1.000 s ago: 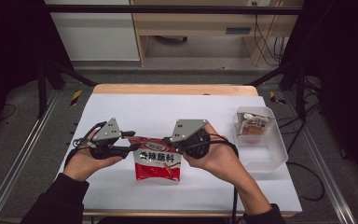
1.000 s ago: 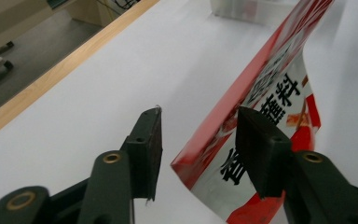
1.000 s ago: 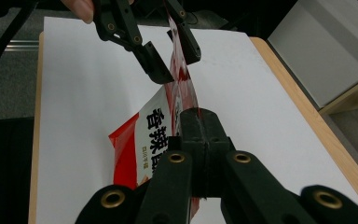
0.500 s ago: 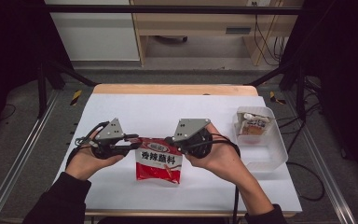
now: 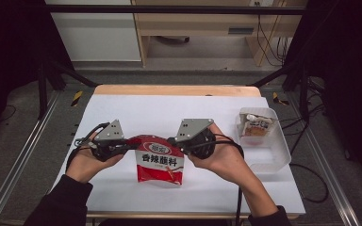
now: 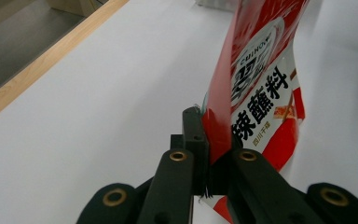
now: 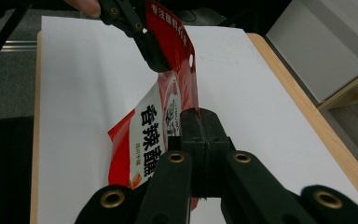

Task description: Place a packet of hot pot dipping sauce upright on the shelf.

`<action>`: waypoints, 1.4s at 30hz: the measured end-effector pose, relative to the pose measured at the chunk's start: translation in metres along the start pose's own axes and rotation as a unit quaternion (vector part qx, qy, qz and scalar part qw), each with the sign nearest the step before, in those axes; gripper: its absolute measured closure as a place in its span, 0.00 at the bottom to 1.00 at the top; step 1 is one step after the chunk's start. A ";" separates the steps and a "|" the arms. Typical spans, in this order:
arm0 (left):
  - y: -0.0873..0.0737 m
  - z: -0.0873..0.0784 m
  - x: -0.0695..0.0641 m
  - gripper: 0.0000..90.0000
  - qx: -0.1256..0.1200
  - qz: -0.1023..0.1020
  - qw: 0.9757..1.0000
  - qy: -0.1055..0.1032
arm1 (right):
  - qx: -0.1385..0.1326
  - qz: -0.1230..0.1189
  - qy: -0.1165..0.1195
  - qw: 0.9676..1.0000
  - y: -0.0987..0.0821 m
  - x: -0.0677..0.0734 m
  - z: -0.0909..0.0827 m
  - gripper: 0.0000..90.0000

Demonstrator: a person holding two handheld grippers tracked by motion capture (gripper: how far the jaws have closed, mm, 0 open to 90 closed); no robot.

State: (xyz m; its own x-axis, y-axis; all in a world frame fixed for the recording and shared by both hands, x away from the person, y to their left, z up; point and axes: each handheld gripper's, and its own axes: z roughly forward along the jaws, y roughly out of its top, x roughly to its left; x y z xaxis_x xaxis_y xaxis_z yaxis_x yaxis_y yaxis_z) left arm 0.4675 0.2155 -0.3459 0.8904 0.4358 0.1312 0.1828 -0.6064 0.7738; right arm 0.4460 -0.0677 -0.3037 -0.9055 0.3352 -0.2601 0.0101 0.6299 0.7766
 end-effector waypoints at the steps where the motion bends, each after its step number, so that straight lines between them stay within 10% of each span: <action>1: 0.001 -0.002 -0.001 1.00 0.000 0.004 1.000 0.000 | -0.001 0.000 0.000 1.000 0.000 0.000 -0.001 1.00; 23: 0.033 -0.040 -0.004 1.00 -0.030 0.015 0.999 0.010 | -0.010 0.038 -0.022 0.999 -0.026 -0.003 -0.010 0.44; 42: 0.039 -0.029 -0.012 1.00 -0.033 0.024 0.999 -0.004 | -0.001 0.043 0.003 0.999 -0.017 -0.004 -0.001 0.91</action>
State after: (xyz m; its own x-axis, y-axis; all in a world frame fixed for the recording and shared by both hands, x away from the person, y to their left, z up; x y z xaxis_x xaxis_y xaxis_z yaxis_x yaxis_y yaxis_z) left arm 0.4517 0.2060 -0.2988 0.9006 0.4022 0.1647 0.1119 -0.5808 0.8064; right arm 0.4486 -0.0807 -0.3151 -0.9037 0.3838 -0.1896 0.0867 0.5978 0.7970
